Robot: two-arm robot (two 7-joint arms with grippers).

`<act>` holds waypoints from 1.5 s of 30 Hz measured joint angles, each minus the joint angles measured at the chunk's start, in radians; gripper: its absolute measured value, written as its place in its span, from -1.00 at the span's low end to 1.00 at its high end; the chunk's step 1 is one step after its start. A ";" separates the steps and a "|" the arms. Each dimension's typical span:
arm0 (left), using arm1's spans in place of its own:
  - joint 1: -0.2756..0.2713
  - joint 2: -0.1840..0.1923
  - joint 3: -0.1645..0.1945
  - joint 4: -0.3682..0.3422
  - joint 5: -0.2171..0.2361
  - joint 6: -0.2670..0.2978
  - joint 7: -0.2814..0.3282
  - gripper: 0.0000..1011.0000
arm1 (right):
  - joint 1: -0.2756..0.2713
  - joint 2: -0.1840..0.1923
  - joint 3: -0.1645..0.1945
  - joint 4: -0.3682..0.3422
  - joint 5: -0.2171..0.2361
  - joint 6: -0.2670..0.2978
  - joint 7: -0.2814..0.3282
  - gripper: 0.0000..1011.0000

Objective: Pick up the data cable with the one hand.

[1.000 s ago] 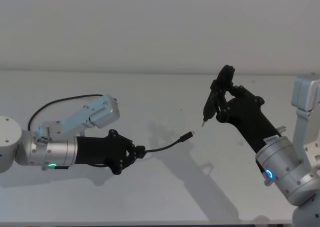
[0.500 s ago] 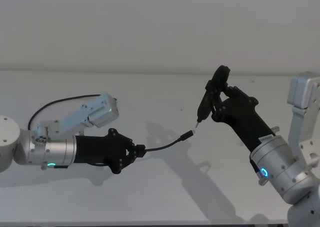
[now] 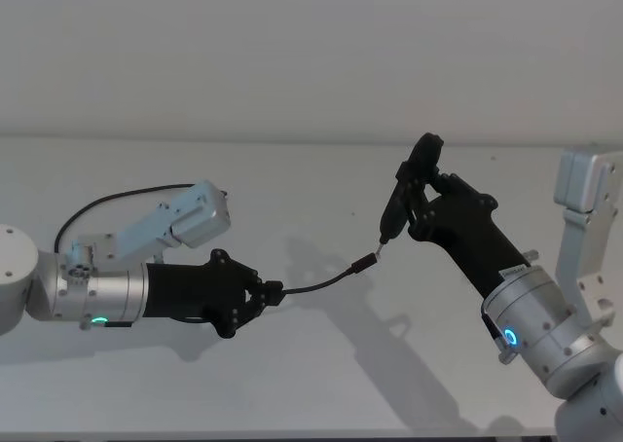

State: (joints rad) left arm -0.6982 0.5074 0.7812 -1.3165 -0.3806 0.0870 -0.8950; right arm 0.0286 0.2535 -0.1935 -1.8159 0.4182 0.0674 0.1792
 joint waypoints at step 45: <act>0.000 0.001 0.000 -0.001 0.000 0.000 0.000 -0.91 | 0.020 -0.007 0.003 0.049 0.004 -0.012 0.017 -0.46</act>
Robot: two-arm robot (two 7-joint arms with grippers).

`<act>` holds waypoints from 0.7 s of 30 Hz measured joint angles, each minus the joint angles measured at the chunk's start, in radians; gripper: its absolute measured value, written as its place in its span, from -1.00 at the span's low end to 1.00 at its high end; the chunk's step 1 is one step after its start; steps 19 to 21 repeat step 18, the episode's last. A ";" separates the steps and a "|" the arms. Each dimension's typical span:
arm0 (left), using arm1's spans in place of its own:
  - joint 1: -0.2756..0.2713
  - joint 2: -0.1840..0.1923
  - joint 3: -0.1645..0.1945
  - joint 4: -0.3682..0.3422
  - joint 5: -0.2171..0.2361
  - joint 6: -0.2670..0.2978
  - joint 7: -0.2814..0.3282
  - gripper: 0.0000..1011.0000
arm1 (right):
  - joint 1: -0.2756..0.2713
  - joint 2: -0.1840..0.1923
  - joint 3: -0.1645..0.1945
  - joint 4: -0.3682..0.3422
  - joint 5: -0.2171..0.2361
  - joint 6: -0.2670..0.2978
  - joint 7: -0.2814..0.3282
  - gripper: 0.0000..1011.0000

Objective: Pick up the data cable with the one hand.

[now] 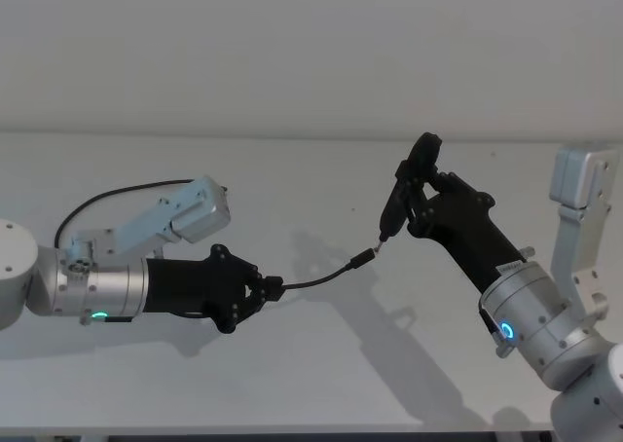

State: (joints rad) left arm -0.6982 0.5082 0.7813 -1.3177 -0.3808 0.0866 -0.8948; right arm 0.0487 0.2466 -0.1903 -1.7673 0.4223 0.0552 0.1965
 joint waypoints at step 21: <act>0.000 0.000 0.000 0.000 0.000 0.000 0.000 -0.91 | 0.006 0.002 -0.004 0.006 0.004 0.000 0.003 -0.46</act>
